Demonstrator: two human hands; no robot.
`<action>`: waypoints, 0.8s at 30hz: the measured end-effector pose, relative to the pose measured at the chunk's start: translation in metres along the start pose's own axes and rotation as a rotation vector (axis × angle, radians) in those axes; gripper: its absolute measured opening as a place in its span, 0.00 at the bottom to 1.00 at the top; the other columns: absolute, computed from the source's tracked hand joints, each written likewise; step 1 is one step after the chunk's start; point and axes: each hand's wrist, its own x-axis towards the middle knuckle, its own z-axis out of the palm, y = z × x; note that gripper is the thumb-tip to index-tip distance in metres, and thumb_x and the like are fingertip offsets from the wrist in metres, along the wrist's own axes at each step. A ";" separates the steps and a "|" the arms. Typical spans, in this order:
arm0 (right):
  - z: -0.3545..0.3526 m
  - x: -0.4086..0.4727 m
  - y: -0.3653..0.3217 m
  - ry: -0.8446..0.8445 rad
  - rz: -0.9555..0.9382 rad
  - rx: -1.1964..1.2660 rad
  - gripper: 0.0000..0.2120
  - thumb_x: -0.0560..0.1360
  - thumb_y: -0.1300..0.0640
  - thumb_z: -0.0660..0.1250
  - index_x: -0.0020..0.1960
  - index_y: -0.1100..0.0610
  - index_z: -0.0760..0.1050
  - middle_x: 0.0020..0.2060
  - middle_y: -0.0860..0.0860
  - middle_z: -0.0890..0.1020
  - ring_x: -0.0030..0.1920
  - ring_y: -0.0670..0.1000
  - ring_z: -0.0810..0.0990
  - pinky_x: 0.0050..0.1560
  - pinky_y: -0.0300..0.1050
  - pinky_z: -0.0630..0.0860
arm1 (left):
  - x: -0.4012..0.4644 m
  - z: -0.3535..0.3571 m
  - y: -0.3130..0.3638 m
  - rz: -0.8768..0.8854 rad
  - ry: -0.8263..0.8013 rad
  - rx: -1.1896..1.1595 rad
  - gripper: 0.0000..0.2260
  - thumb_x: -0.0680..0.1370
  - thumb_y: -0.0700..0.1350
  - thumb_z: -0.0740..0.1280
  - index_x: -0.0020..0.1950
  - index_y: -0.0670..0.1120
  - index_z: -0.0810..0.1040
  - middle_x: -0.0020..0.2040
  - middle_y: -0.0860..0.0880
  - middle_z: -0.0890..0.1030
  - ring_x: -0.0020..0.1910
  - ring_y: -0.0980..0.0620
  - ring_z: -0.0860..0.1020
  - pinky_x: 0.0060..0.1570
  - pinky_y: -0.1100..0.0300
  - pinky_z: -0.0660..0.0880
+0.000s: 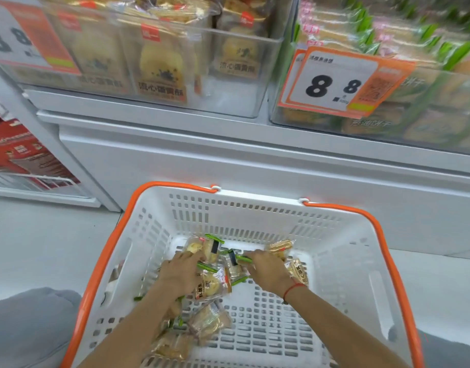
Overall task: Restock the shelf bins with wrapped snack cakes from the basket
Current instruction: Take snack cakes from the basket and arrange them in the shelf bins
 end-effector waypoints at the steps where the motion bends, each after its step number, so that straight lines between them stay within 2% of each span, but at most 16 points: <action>1: -0.011 -0.002 0.002 0.002 0.027 0.115 0.14 0.80 0.57 0.59 0.64 0.58 0.74 0.55 0.56 0.77 0.54 0.57 0.78 0.53 0.48 0.75 | 0.001 -0.006 0.003 -0.002 -0.026 -0.052 0.22 0.78 0.47 0.62 0.72 0.55 0.63 0.71 0.50 0.68 0.69 0.48 0.66 0.64 0.51 0.67; 4: -0.052 -0.013 0.005 -0.096 0.053 0.486 0.08 0.79 0.53 0.64 0.50 0.56 0.79 0.43 0.50 0.77 0.41 0.48 0.77 0.43 0.42 0.74 | -0.002 -0.029 0.020 0.026 -0.041 -0.332 0.20 0.78 0.46 0.63 0.70 0.49 0.68 0.66 0.48 0.74 0.59 0.47 0.76 0.56 0.54 0.74; 6: -0.084 -0.027 0.005 -0.163 0.035 0.624 0.07 0.78 0.52 0.66 0.53 0.53 0.78 0.46 0.49 0.80 0.41 0.48 0.78 0.44 0.41 0.75 | -0.010 -0.048 0.035 0.075 -0.051 -0.537 0.20 0.78 0.44 0.66 0.70 0.45 0.69 0.67 0.48 0.72 0.63 0.48 0.74 0.59 0.55 0.74; 8: -0.117 -0.042 0.004 -0.193 0.019 0.728 0.09 0.78 0.52 0.66 0.57 0.54 0.75 0.51 0.53 0.82 0.44 0.51 0.82 0.47 0.43 0.78 | -0.023 -0.071 0.051 0.139 -0.115 -0.694 0.22 0.79 0.44 0.66 0.72 0.44 0.66 0.69 0.48 0.69 0.66 0.50 0.71 0.55 0.63 0.72; 10: -0.151 -0.060 0.003 -0.194 -0.001 0.798 0.12 0.77 0.54 0.67 0.59 0.55 0.73 0.51 0.52 0.82 0.45 0.45 0.82 0.44 0.36 0.78 | -0.044 -0.098 0.069 0.223 -0.145 -0.775 0.19 0.79 0.45 0.65 0.69 0.46 0.68 0.65 0.48 0.73 0.57 0.56 0.75 0.45 0.72 0.72; 11: -0.168 -0.070 0.003 -0.176 -0.011 0.835 0.11 0.77 0.54 0.68 0.58 0.55 0.73 0.49 0.50 0.82 0.44 0.43 0.81 0.43 0.34 0.77 | -0.054 -0.111 0.077 0.264 -0.136 -0.802 0.16 0.79 0.46 0.65 0.67 0.47 0.71 0.61 0.50 0.76 0.52 0.59 0.76 0.43 0.74 0.72; 12: -0.184 -0.079 0.003 -0.162 -0.015 0.872 0.09 0.76 0.55 0.69 0.55 0.54 0.74 0.47 0.50 0.83 0.43 0.43 0.82 0.44 0.35 0.76 | -0.063 -0.120 0.084 0.301 -0.122 -0.825 0.14 0.79 0.47 0.66 0.64 0.48 0.73 0.58 0.51 0.79 0.49 0.61 0.77 0.45 0.73 0.72; 15: -0.223 -0.110 0.007 -0.132 -0.021 0.936 0.07 0.75 0.55 0.70 0.52 0.54 0.75 0.46 0.50 0.83 0.44 0.45 0.81 0.46 0.36 0.76 | -0.085 -0.140 0.104 0.403 -0.049 -0.896 0.08 0.77 0.47 0.68 0.56 0.51 0.78 0.50 0.53 0.83 0.48 0.60 0.80 0.47 0.69 0.73; 17: -0.242 -0.132 0.011 -0.085 -0.041 0.996 0.08 0.75 0.56 0.70 0.54 0.53 0.77 0.46 0.50 0.84 0.46 0.46 0.81 0.48 0.37 0.76 | -0.095 -0.150 0.119 0.445 0.013 -0.929 0.06 0.77 0.47 0.68 0.53 0.51 0.78 0.46 0.54 0.83 0.48 0.58 0.79 0.47 0.68 0.72; 20: -0.260 -0.157 0.015 0.061 -0.052 1.170 0.16 0.72 0.57 0.72 0.59 0.55 0.77 0.52 0.54 0.84 0.52 0.49 0.81 0.53 0.39 0.75 | -0.111 -0.162 0.147 0.500 0.150 -1.071 0.06 0.77 0.44 0.68 0.54 0.47 0.78 0.48 0.49 0.83 0.46 0.59 0.80 0.43 0.70 0.73; 22: -0.270 -0.169 0.017 0.180 -0.058 1.218 0.19 0.69 0.55 0.73 0.58 0.55 0.77 0.49 0.52 0.85 0.51 0.47 0.82 0.53 0.39 0.74 | -0.121 -0.169 0.170 0.543 0.233 -1.173 0.04 0.77 0.41 0.68 0.52 0.47 0.78 0.45 0.51 0.83 0.40 0.64 0.80 0.40 0.74 0.73; 24: -0.280 -0.178 0.019 0.297 -0.075 1.214 0.16 0.70 0.55 0.72 0.57 0.56 0.77 0.46 0.52 0.85 0.48 0.46 0.82 0.49 0.37 0.75 | -0.127 -0.174 0.191 0.599 0.283 -1.243 0.05 0.76 0.41 0.68 0.52 0.46 0.78 0.43 0.52 0.83 0.38 0.66 0.80 0.39 0.75 0.72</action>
